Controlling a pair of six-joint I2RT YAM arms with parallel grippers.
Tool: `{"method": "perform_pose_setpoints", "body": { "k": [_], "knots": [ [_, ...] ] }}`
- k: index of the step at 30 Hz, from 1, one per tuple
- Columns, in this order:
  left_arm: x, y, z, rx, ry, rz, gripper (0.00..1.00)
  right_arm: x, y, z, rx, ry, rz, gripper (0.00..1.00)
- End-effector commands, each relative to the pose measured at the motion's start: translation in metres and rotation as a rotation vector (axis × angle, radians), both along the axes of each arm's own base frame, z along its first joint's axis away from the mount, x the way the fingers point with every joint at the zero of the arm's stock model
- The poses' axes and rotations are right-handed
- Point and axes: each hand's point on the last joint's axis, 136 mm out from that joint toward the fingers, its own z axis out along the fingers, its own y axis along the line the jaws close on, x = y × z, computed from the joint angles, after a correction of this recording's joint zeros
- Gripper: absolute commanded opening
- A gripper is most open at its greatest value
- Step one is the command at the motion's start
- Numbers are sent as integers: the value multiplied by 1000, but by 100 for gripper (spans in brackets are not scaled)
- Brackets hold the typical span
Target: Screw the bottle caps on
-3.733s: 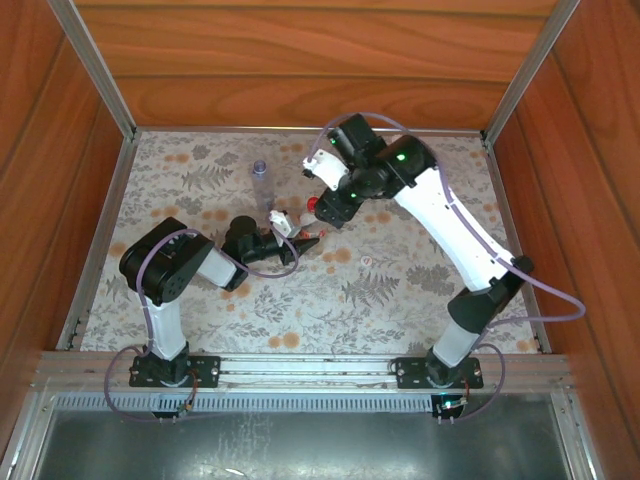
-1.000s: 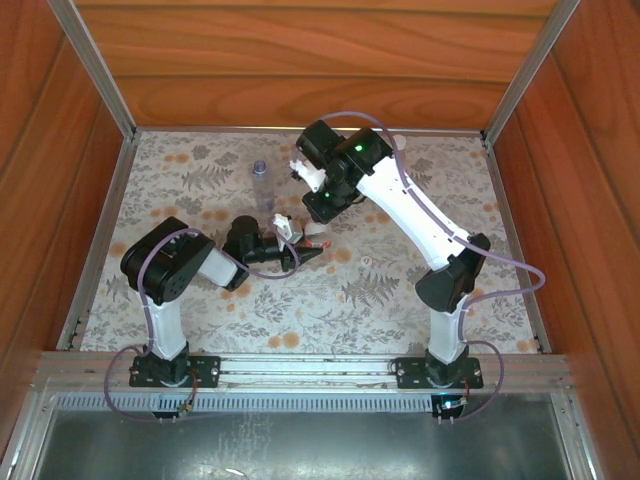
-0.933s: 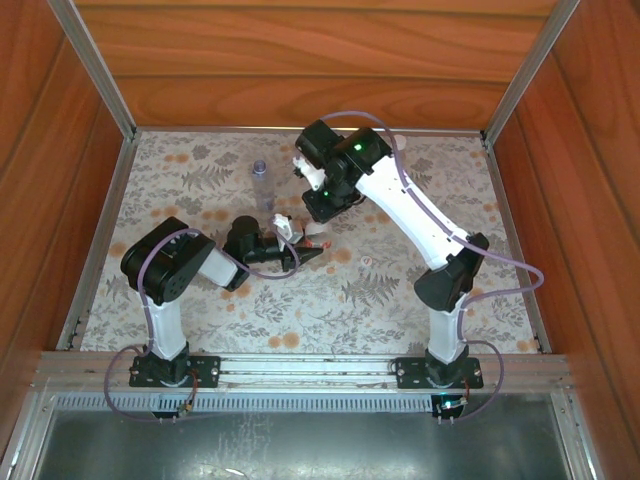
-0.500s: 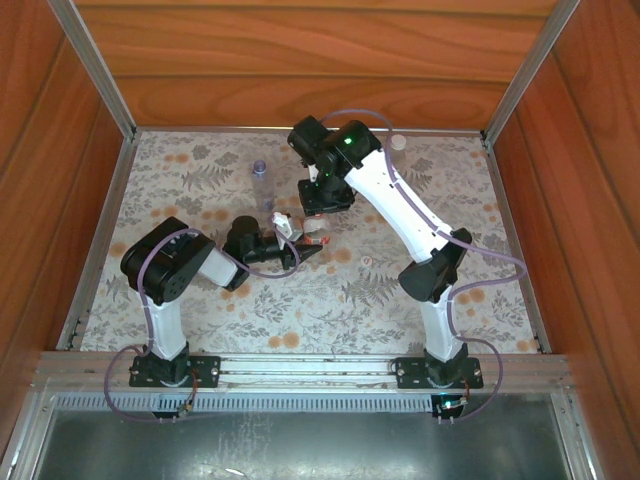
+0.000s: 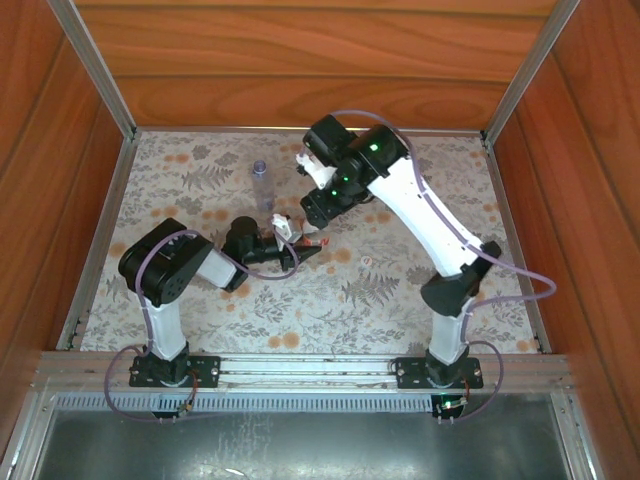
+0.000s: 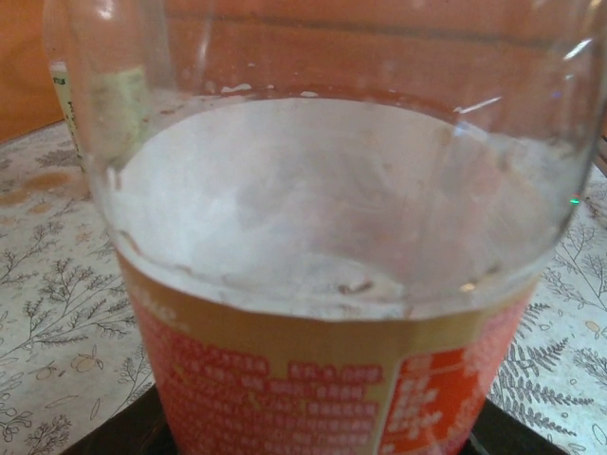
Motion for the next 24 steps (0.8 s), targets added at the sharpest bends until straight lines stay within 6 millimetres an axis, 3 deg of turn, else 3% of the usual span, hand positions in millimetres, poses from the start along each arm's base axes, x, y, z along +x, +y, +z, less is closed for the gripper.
{"method": "perform_pose_setpoints", "body": {
  "k": [1, 8, 16, 24],
  "knots": [
    [-13, 9, -21, 71, 41, -26, 48, -10, 7, 8, 64, -134, 331, 76],
    [-20, 15, -17, 110, -38, -33, 48, -29, 3, 16, 123, -338, 641, 58],
    [-18, 29, -14, 200, -154, 37, 48, -27, -1, 0, 43, -321, 729, 58],
    [-22, 35, -18, 255, -170, 33, 48, -30, 13, -7, 73, -278, 794, 56]
  ]
}}
